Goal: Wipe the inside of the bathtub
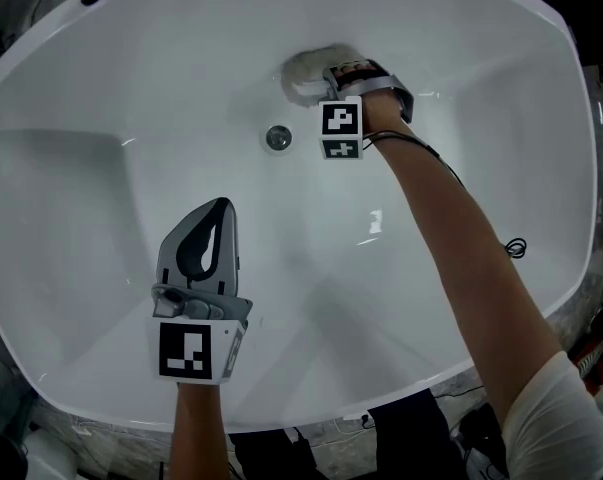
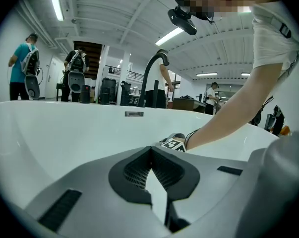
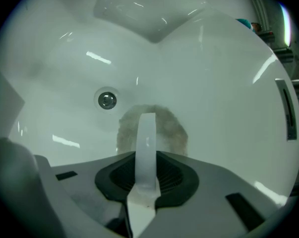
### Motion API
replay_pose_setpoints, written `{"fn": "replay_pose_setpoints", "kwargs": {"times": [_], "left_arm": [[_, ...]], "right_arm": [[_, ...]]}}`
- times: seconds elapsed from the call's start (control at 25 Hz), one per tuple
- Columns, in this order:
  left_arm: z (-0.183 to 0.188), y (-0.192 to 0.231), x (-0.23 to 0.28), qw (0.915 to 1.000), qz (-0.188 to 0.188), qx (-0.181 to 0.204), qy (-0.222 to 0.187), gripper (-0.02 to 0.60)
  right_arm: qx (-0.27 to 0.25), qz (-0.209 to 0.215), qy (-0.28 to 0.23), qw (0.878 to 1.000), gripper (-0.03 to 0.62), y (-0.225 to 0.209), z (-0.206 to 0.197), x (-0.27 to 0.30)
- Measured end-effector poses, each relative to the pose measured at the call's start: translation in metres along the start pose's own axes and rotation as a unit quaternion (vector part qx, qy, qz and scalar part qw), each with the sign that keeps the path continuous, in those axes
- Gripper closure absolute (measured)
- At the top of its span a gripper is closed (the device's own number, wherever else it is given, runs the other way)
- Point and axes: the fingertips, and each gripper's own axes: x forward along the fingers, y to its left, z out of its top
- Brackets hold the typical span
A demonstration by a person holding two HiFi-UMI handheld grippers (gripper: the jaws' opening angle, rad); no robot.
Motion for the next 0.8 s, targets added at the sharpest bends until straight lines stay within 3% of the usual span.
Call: {"fn": "replay_pose_setpoints", "kwargs": {"times": [0.4,0.8], "left_arm": [[0.014,-0.042,0.023,0.9995,0.029,-0.013,-0.006,0.574],[0.029,-0.083,0.053,0.9996,-0.015,-0.017,-0.016,0.574]], "right_arm": [[0.003,0.003,-0.004,1.000,0.500,0.008,-0.049,0.004],[0.027,0.012,0.007,1.000,0.500,0.010,-0.084,-0.008]]}}
